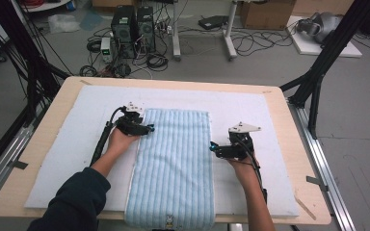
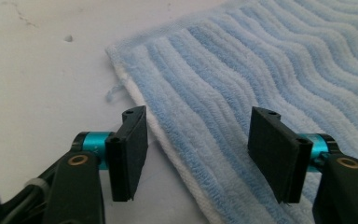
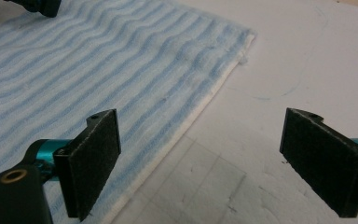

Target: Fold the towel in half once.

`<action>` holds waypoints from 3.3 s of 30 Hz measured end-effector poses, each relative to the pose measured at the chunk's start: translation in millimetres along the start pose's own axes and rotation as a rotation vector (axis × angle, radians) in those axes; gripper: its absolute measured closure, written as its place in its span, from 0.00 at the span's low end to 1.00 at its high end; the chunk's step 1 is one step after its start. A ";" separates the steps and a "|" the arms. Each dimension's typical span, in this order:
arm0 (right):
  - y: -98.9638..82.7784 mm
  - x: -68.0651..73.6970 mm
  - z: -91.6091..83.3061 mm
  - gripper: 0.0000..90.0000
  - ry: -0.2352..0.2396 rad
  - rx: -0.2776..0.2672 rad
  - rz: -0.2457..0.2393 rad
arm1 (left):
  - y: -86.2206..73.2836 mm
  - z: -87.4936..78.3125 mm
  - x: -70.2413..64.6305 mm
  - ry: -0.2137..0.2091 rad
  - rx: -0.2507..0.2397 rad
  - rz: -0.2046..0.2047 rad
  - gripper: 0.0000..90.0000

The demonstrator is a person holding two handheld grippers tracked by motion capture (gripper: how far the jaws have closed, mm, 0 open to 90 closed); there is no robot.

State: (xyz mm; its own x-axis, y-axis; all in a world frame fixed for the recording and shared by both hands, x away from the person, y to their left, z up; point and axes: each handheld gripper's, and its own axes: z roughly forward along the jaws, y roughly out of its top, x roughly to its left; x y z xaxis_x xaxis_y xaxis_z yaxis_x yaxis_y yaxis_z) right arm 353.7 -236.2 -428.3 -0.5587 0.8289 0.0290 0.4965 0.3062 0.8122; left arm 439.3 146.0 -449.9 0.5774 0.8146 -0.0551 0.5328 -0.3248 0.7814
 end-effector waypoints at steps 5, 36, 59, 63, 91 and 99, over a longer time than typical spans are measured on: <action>2.7 3.5 7.2 0.13 0.002 0.024 0.004 | 0.0 -2.4 3.4 -0.017 -0.002 -0.008 0.63; 55.8 -20.8 87.2 0.96 -0.053 0.066 0.082 | 4.6 -6.2 25.6 -0.087 -0.170 -0.203 0.96; 18.6 27.5 7.3 0.96 0.121 -0.074 0.010 | -28.0 -88.3 -12.1 -0.262 -0.255 -0.052 0.95; 7.2 34.1 -7.8 0.96 0.139 -0.062 0.010 | -42.0 -101.4 -20.1 -0.283 -0.246 -0.036 0.95; 4.2 33.2 22.6 0.74 0.120 0.102 0.082 | -38.2 -69.5 -7.4 -0.235 -0.103 -0.099 0.54; 2.3 33.5 13.8 0.90 0.106 0.057 0.016 | -39.2 -72.5 -16.2 -0.274 -0.129 0.007 0.94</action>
State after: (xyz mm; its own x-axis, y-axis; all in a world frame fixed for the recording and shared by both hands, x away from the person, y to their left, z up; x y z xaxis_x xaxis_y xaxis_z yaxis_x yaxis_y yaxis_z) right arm 345.3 -201.3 -433.5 -0.6157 0.7808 0.1058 0.5415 0.3217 0.7767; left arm 364.2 180.4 -434.6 0.7352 0.6473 -0.2012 0.4552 -0.2516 0.8541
